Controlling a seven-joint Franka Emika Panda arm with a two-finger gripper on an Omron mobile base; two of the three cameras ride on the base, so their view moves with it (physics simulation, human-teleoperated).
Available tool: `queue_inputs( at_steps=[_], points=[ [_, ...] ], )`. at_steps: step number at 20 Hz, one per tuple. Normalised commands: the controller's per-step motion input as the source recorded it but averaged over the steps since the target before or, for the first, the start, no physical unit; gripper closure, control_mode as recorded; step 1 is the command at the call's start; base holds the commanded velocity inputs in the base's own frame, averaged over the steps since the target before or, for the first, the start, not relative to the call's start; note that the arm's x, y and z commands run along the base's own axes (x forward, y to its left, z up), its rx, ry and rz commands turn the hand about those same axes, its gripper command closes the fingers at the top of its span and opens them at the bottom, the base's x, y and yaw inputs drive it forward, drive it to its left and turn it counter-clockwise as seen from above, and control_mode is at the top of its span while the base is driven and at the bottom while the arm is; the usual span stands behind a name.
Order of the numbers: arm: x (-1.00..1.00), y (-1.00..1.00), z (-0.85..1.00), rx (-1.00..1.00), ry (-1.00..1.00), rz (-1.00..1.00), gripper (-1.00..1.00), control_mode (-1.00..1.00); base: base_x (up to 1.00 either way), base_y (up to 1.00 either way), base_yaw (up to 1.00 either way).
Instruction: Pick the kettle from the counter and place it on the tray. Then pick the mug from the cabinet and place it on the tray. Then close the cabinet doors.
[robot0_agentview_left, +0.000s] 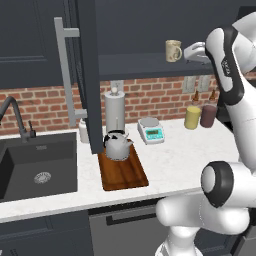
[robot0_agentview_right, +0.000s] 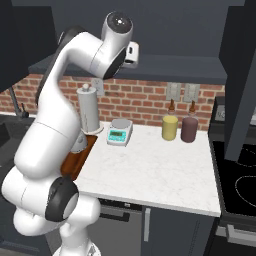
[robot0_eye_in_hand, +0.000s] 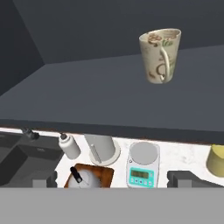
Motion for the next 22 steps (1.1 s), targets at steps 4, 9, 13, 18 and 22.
queue_inputs(
  at_steps=[4,9,13,18,22],
  points=[
    [0.24,0.0,-0.05,0.0,0.0,0.03,-1.0,-1.0,0.0,0.0,0.0],
    [0.2,-0.06,0.0,0.0,0.0,0.04,-1.0,-1.0,0.0,0.0,0.0],
    [0.19,-0.15,0.0,0.01,0.0,0.03,-1.0,-1.0,0.0,0.0,0.0],
    [0.19,-0.08,-0.01,0.0,0.0,0.03,-1.0,-1.0,0.0,0.0,0.0],
    [0.22,-0.01,-0.05,0.0,0.0,0.02,-1.0,-1.0,0.0,0.0,0.0]
  ],
)
